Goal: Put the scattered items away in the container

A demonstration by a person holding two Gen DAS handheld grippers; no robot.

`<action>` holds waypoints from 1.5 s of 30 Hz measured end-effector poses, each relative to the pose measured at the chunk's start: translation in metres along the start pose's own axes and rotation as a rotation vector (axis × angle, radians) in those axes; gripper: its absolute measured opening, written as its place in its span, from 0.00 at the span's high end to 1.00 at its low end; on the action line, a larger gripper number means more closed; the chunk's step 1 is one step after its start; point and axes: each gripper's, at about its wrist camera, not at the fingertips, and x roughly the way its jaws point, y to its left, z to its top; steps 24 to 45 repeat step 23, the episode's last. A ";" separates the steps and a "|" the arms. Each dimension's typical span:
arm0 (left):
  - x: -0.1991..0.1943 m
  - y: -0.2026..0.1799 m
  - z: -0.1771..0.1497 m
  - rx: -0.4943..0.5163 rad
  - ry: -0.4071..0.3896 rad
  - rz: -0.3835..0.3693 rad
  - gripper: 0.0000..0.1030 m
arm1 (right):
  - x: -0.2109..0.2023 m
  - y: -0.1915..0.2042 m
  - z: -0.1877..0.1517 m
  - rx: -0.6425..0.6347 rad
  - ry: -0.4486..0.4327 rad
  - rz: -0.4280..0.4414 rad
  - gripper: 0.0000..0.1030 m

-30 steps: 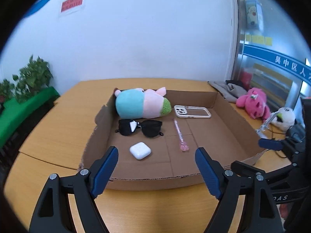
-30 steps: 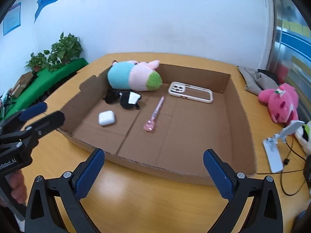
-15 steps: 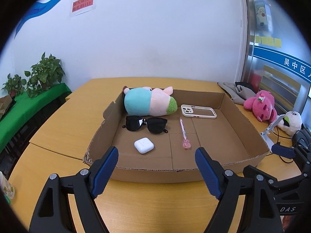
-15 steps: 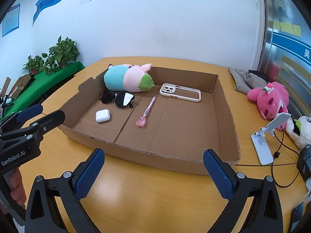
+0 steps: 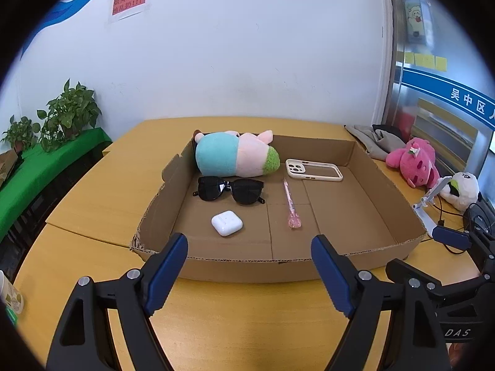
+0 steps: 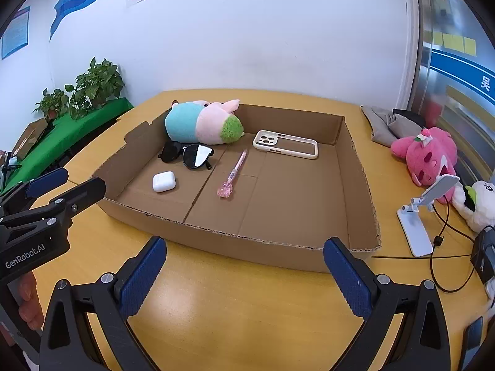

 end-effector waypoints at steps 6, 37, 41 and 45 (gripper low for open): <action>0.001 0.001 -0.004 0.007 0.014 0.000 0.20 | 0.000 -0.001 -0.001 0.004 0.005 -0.011 0.00; -0.004 0.005 -0.013 0.024 0.014 0.067 0.20 | 0.003 0.004 -0.005 0.000 0.023 -0.018 0.00; -0.004 0.005 -0.013 0.024 0.014 0.067 0.20 | 0.003 0.004 -0.005 0.000 0.023 -0.018 0.00; -0.004 0.005 -0.013 0.024 0.014 0.067 0.20 | 0.003 0.004 -0.005 0.000 0.023 -0.018 0.00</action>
